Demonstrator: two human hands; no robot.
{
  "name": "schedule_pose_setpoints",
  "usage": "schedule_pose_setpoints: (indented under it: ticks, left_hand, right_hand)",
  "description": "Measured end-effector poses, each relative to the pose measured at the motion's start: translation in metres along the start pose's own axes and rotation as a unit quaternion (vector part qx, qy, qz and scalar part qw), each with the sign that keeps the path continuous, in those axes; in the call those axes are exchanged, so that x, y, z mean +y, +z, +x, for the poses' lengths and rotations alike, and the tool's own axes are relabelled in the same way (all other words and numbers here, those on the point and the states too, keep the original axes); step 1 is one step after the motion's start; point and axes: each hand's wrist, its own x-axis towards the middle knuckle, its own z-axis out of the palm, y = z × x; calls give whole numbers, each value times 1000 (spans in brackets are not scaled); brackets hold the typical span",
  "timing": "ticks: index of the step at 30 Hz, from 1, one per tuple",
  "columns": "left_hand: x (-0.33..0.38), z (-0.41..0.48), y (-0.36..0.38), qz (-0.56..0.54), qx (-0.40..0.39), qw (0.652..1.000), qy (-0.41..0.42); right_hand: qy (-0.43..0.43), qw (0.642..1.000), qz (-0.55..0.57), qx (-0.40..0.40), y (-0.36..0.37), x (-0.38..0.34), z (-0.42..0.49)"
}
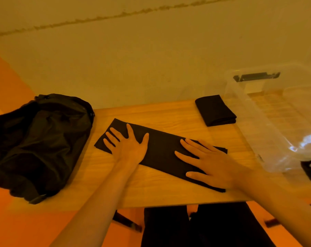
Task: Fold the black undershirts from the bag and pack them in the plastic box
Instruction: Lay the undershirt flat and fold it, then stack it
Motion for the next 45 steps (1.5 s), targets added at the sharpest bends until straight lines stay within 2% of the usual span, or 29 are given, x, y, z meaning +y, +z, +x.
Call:
schedule_pose_setpoints:
  ticks: [11,16,20,24,27,29,32,34,36,39,41,45]
  left_hand:
    - [16,50,-8,38,-1,994,106]
    - [41,80,-10,60,-9,978,202]
    - [60,97,-13,71,-9,957,282]
    - [76,110,-12,88,-6,938,336]
    - [82,112,-12,88,-4,928,361]
    - [81,112,-11,93,10,928,362]
    - [78,96,-12,92,73,928,354]
    - [77,78,-11,53,101,928,354]
    - [76,64,-8,20,83,942,325]
    - [73,58,-5,17,28,961,274]
    - [72,61,-5,28,-6,962,272]
    - [75,67,-4,57,-8,952,301]
  right_hand:
    - [148,989,23,19,9,-39,9]
    - [273,955,57,98,27,-72,17]
    - [328,931,73,144,32,-98,28]
    - [382,906,96,153,31,-113,41]
    - [395,902,99,146,32,-119,43]
    - [392,903,107,140,32,-119,42]
    - [370,912,117,132,25,-120,36]
    - [338,929,120,93,11,-111,30]
    - [282,952,96,78,-5,-89,26]
    - [97,994,23,36,-12,-50,29]
    - [16,1000,-17,-9,-5,-38,27]
    - [43,999,-3,23,9,-47,21]
